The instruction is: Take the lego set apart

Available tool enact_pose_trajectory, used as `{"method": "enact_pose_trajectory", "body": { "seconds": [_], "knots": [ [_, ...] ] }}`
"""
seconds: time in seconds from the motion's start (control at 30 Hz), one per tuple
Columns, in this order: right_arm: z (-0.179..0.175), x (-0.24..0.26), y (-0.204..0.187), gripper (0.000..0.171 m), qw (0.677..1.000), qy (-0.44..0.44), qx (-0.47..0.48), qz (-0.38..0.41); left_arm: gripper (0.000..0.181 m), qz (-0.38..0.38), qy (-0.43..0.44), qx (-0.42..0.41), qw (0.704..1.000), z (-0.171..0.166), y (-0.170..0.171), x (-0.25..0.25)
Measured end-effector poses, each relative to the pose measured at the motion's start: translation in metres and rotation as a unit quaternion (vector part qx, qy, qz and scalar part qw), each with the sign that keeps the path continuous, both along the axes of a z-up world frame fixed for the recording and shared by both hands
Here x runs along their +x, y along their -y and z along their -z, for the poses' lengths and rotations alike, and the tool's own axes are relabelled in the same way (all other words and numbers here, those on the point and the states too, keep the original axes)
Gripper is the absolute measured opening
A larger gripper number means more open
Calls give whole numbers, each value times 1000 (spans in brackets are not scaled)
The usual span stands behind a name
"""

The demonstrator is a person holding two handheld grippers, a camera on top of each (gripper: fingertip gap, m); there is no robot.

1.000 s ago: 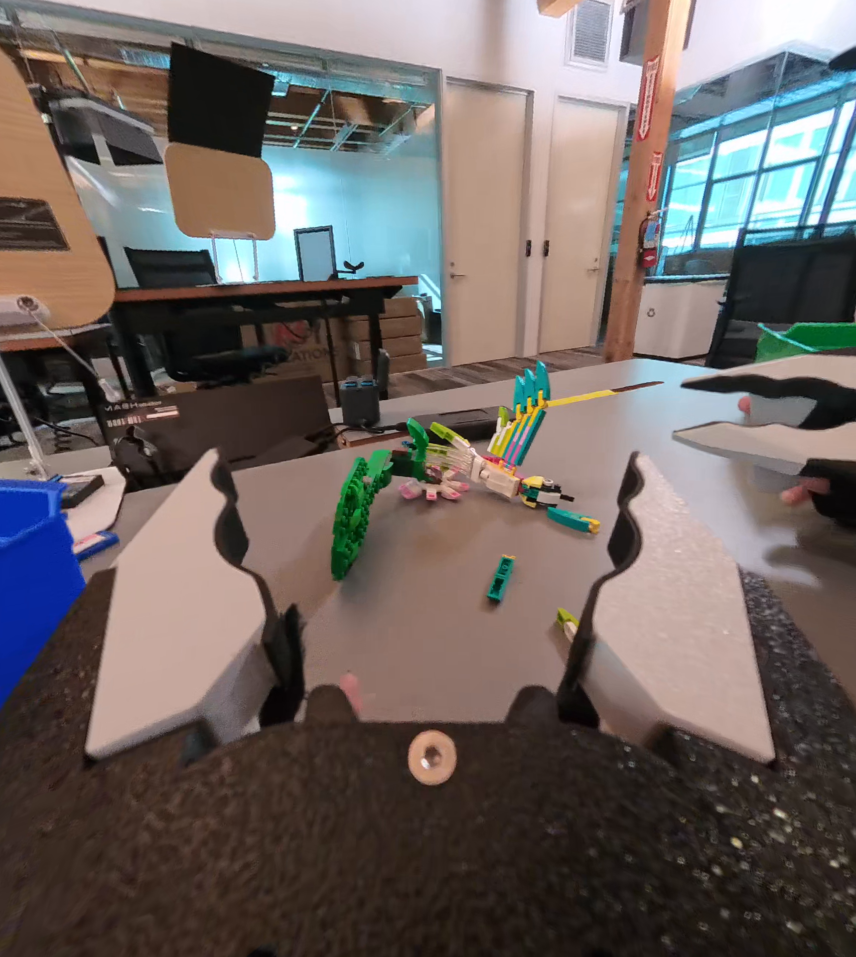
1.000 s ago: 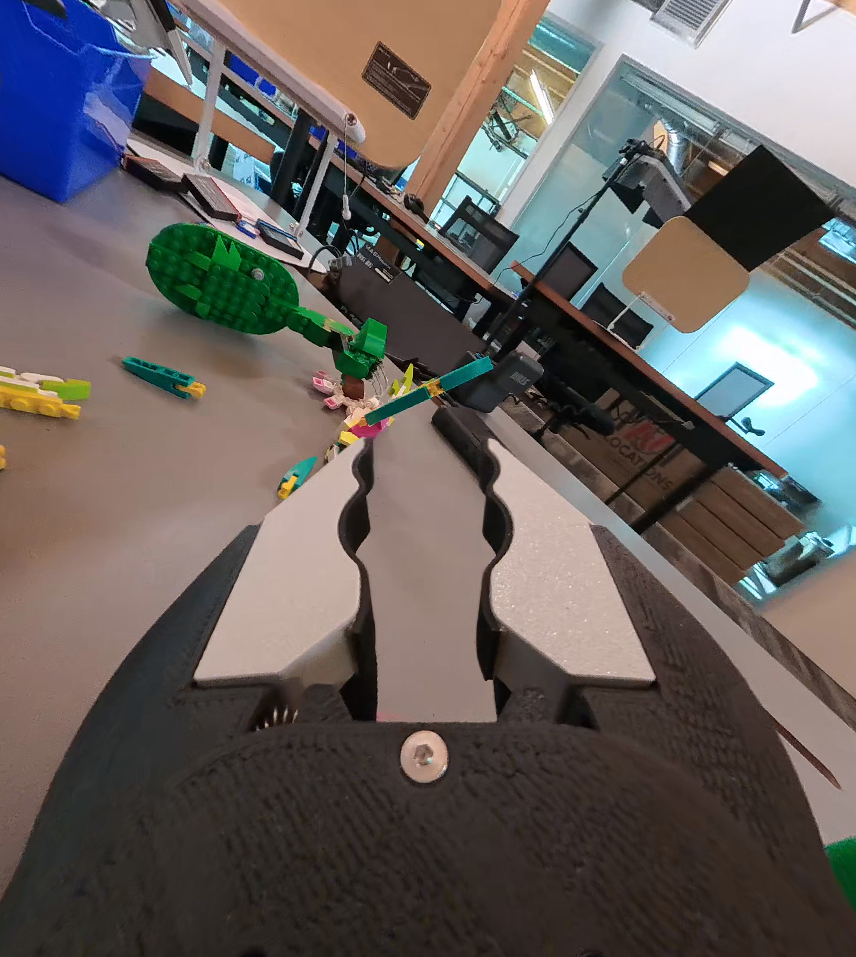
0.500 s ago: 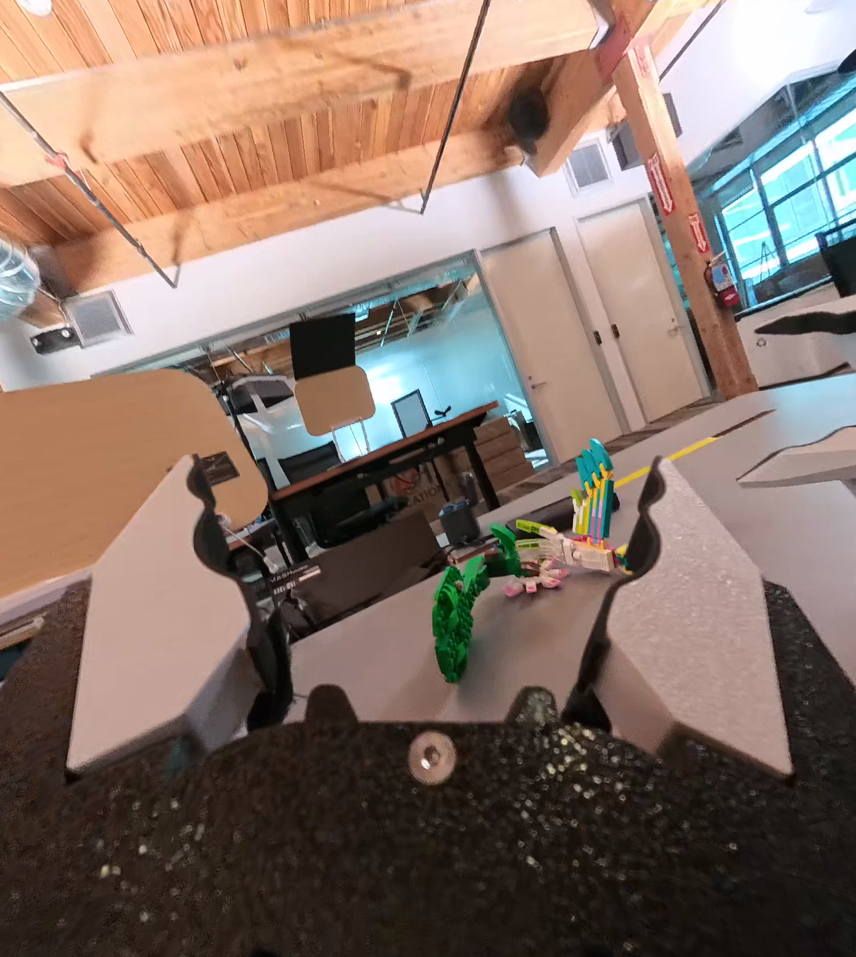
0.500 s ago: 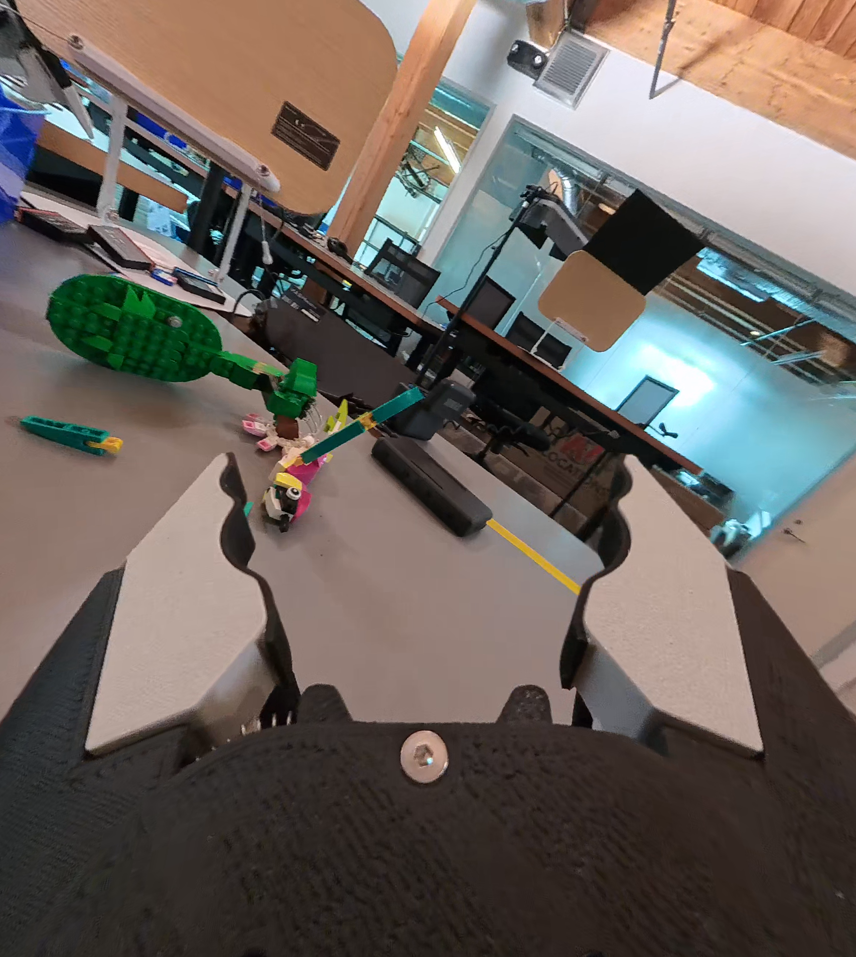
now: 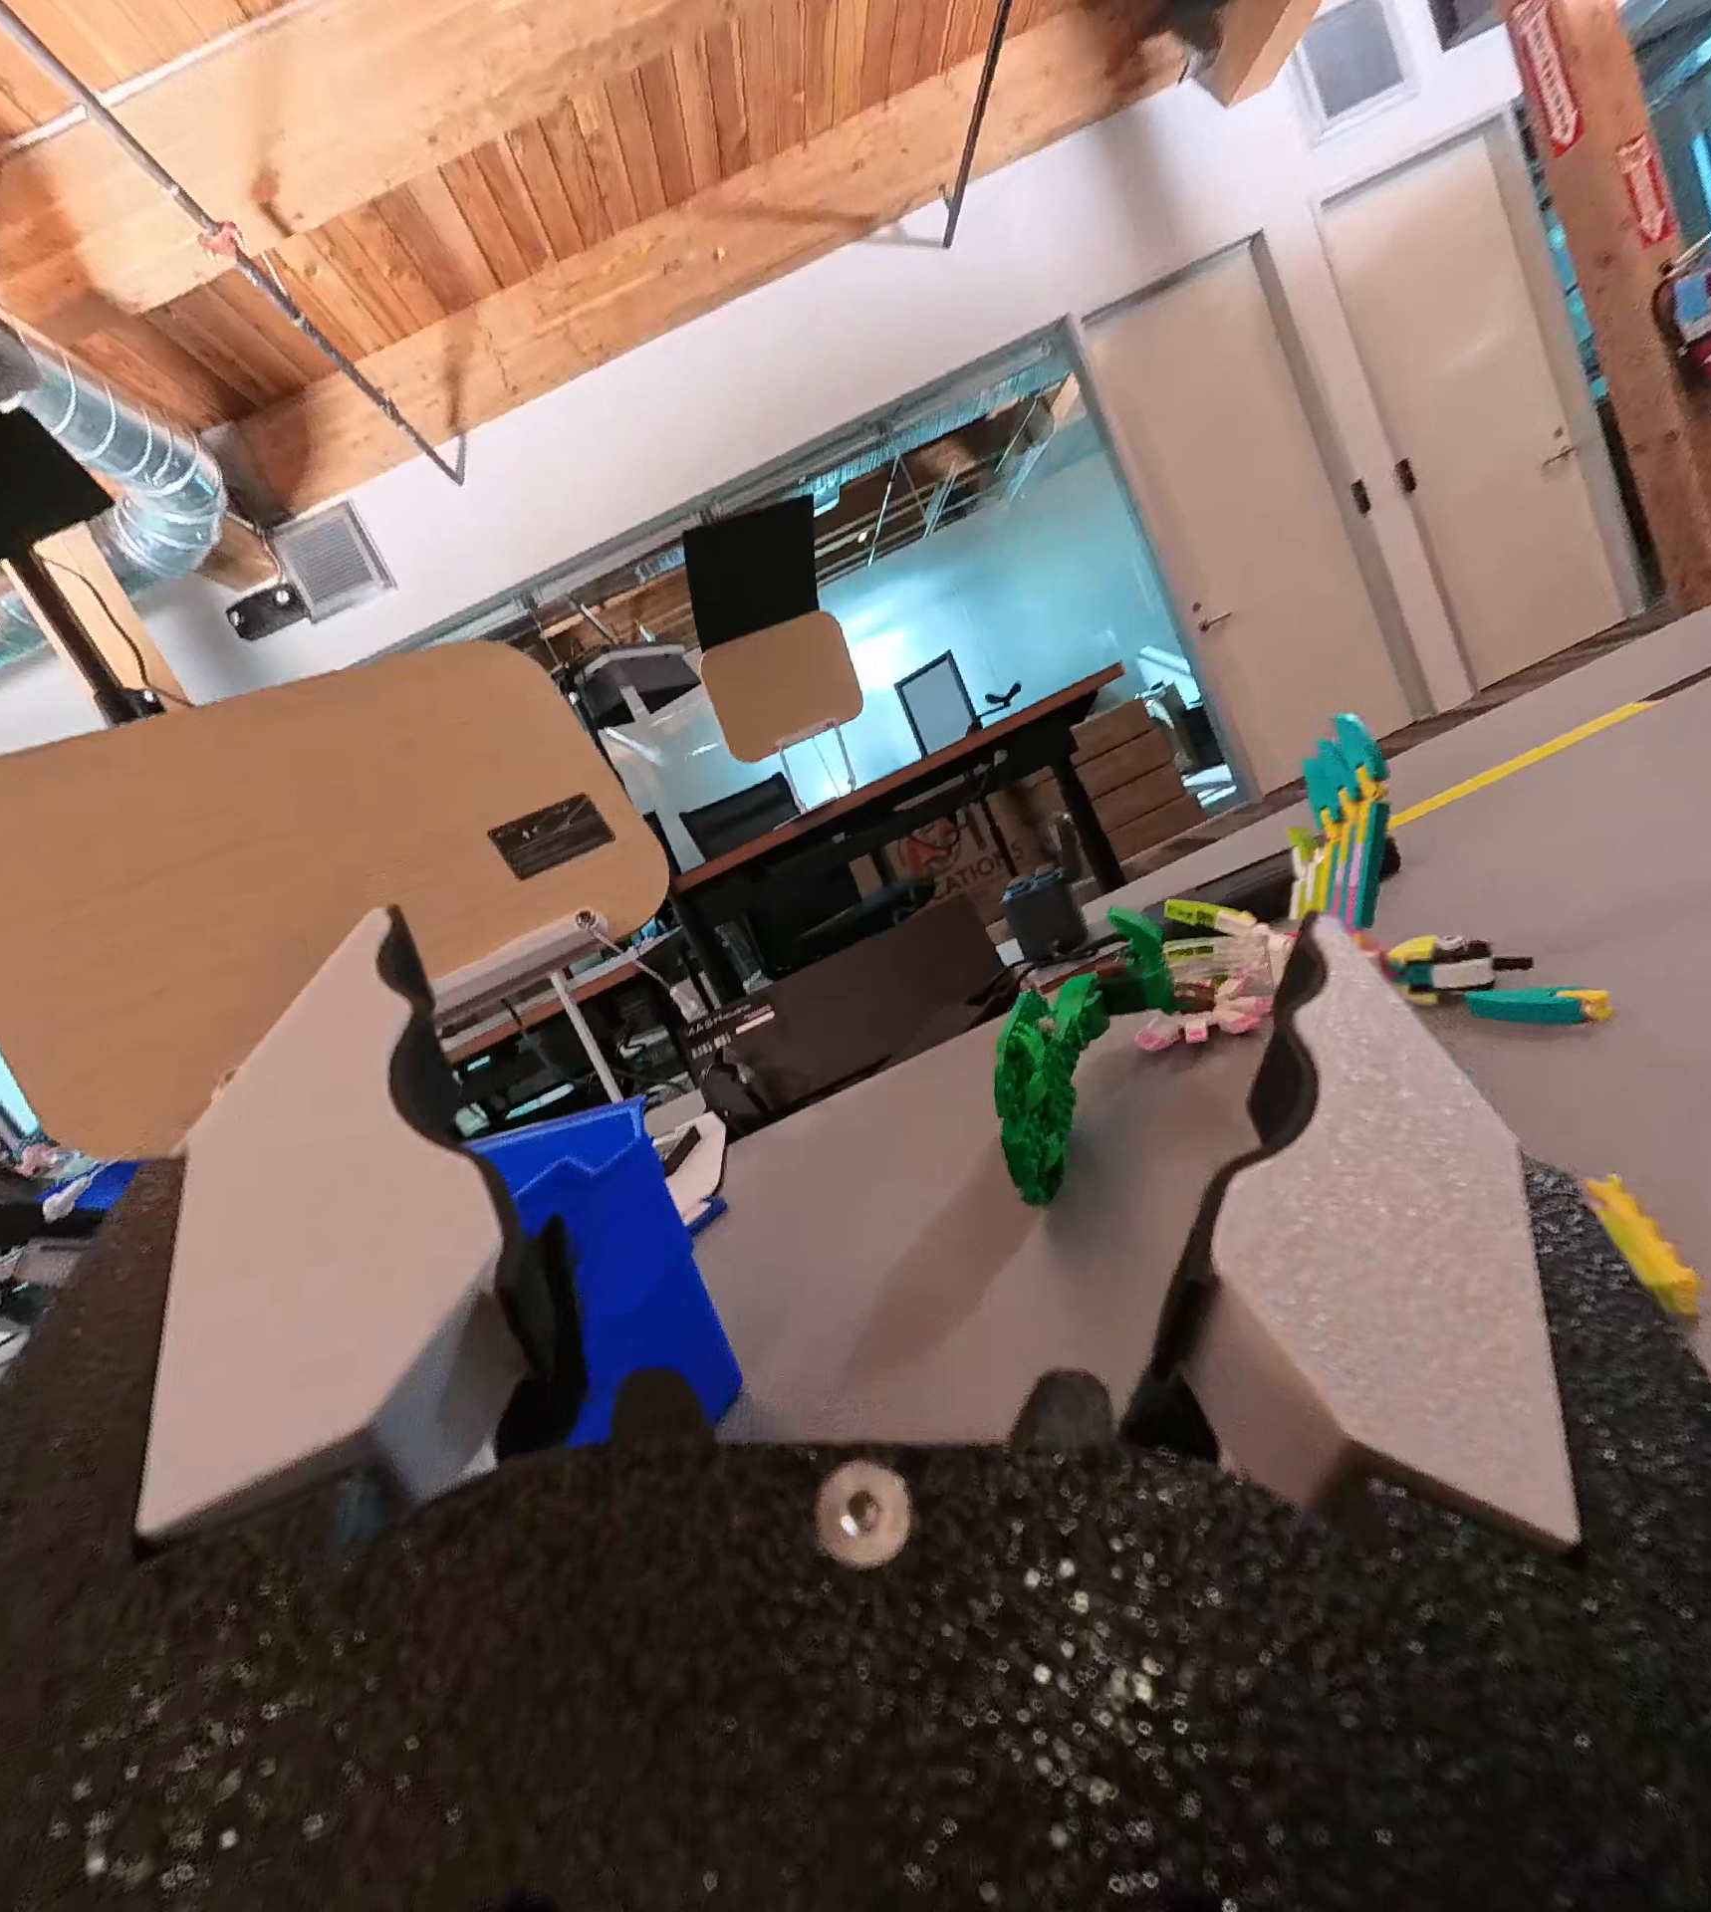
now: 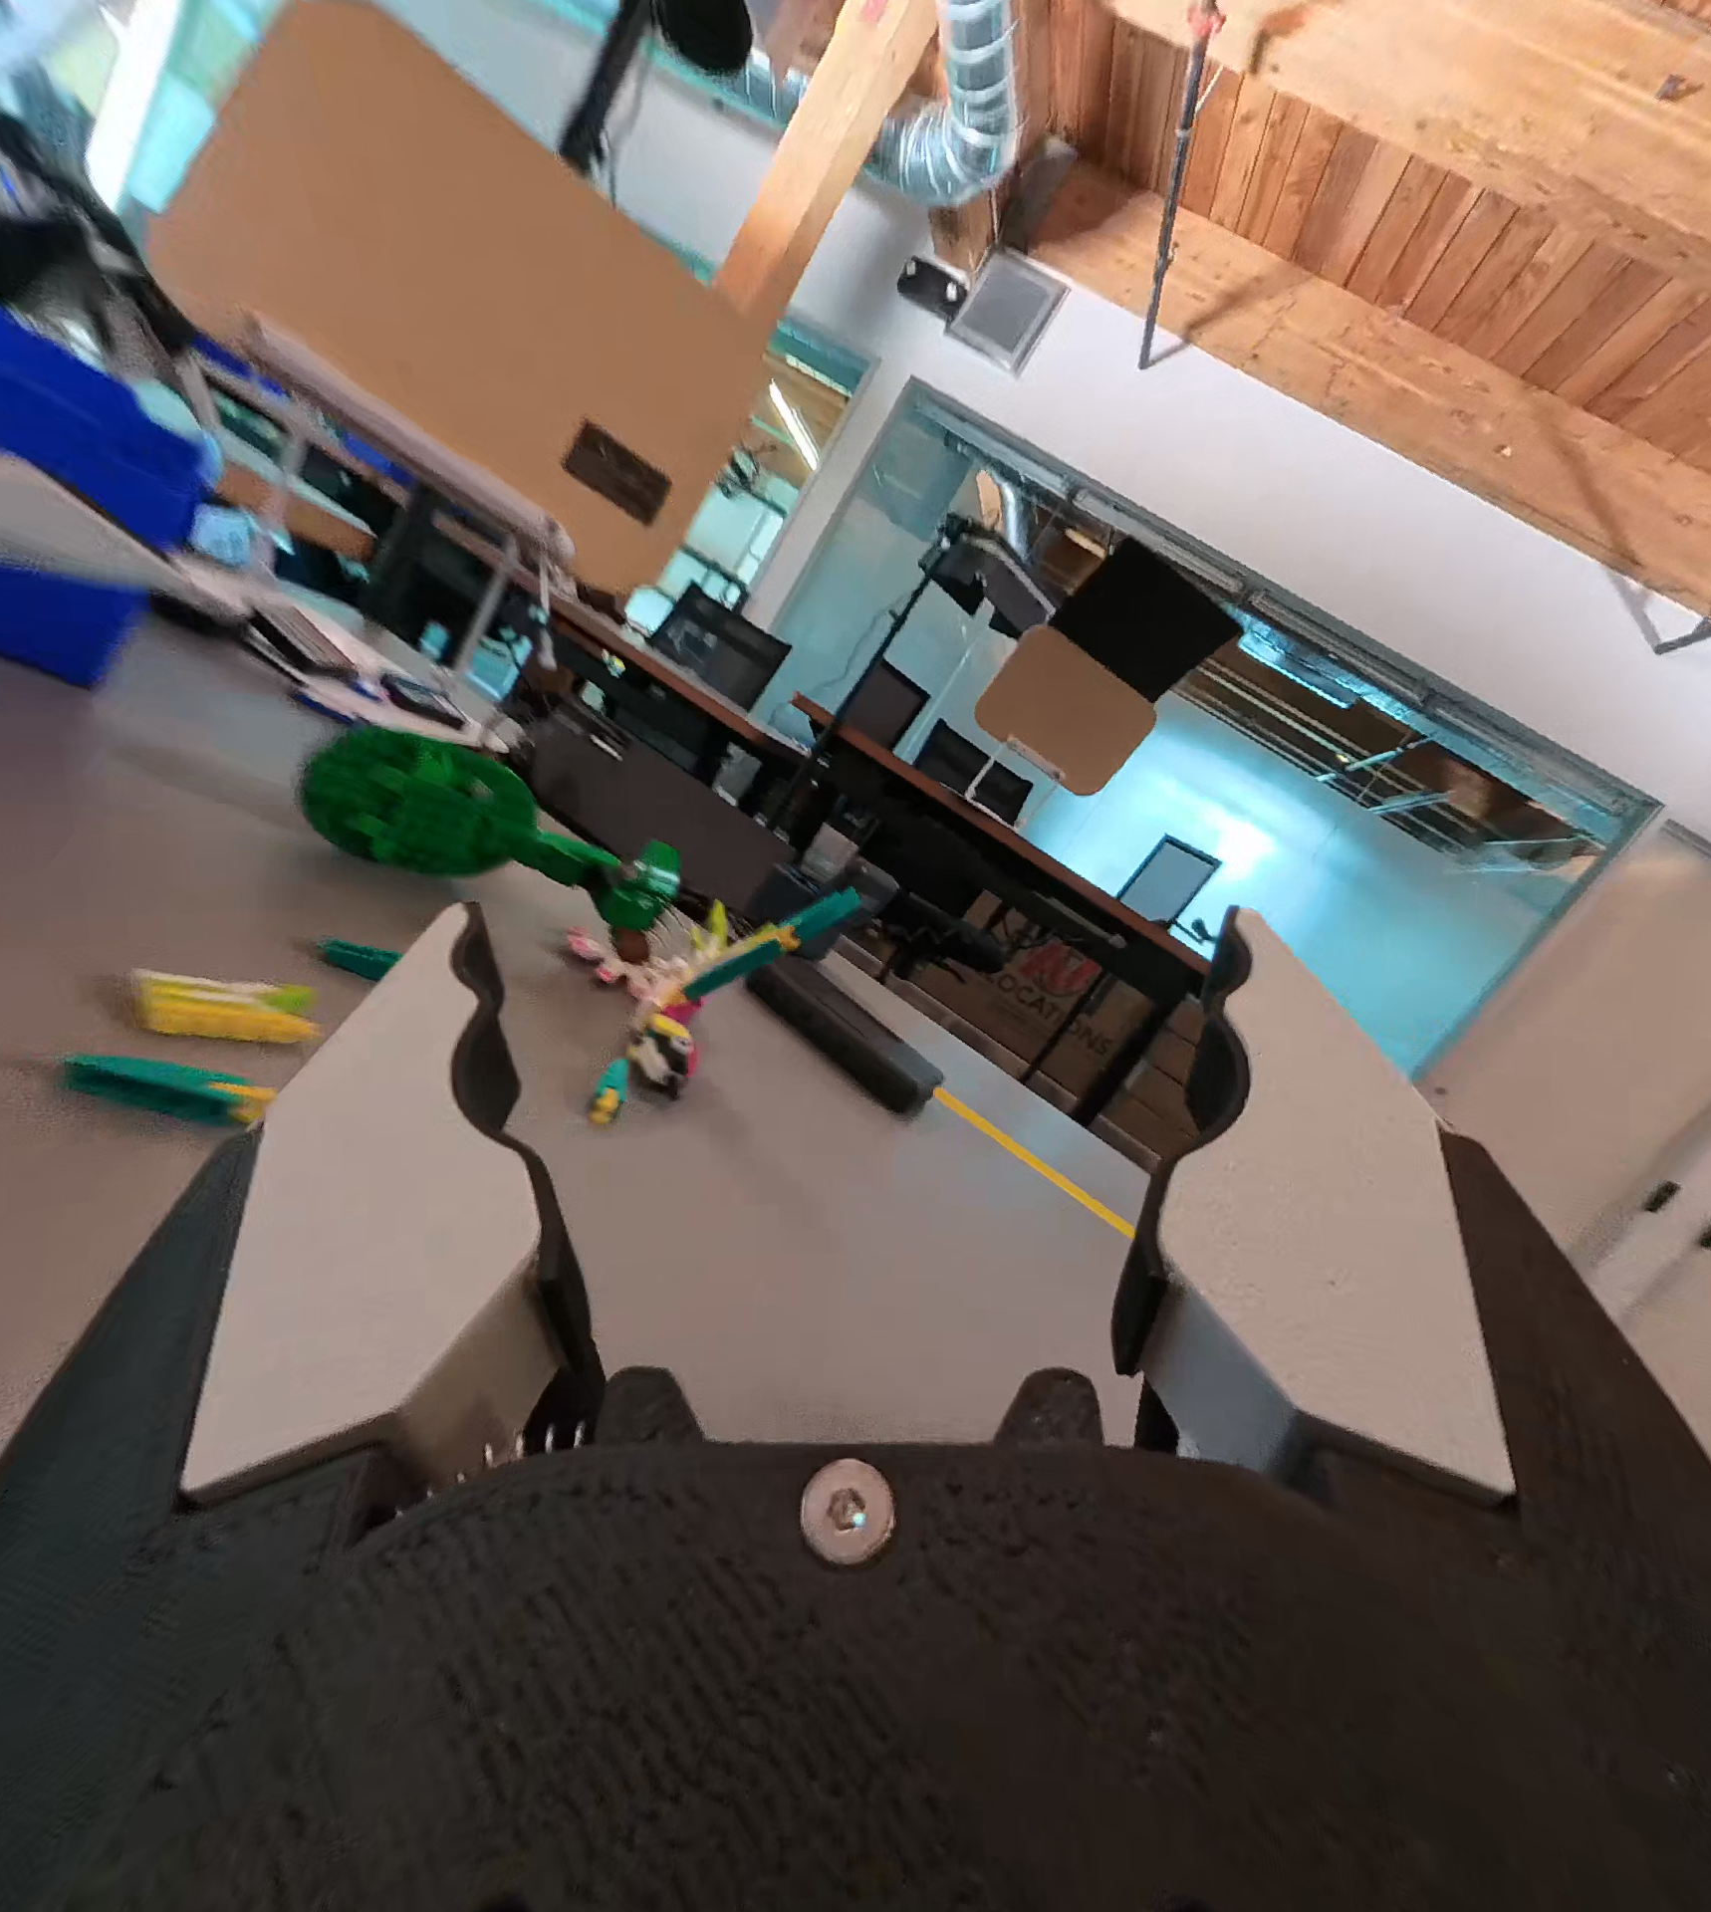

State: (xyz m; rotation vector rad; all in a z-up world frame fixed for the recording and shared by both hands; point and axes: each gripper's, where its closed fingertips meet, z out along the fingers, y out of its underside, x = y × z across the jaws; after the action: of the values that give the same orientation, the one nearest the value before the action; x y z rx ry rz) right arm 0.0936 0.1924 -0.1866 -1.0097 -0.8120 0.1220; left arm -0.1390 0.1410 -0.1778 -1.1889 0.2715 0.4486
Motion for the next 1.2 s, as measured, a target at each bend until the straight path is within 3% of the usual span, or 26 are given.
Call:
{"method": "enact_pose_trajectory", "body": {
  "seconds": [0.17,0.27,0.43,0.53,0.67,0.77,0.93,1.03,1.2],
  "knots": [
    [-30,61,123,121,996,-75,39,-37,154,-22,0,-15,1000,5,-3,-9],
    [-35,122,177,117,995,-58,83,-16,154,-43,7,-25,999,9,-6,-17],
    [-83,271,207,115,974,-141,138,112,152,-69,-16,-12,997,0,0,-12],
    [-112,362,219,112,943,-201,180,193,150,26,-65,11,997,-21,11,61],
    [-128,462,220,110,905,-251,213,271,147,143,-38,132,980,-104,53,175],
    [-130,521,207,108,884,-291,208,300,145,191,20,163,968,-145,58,246],
    [-111,591,166,103,874,-319,171,325,145,286,-2,163,944,-187,39,377],
    [-103,638,129,103,868,-322,125,357,145,307,-12,170,936,-234,16,430],
    [-147,678,101,103,874,-343,30,342,145,360,-8,137,923,-306,-36,517]
  ]
}}
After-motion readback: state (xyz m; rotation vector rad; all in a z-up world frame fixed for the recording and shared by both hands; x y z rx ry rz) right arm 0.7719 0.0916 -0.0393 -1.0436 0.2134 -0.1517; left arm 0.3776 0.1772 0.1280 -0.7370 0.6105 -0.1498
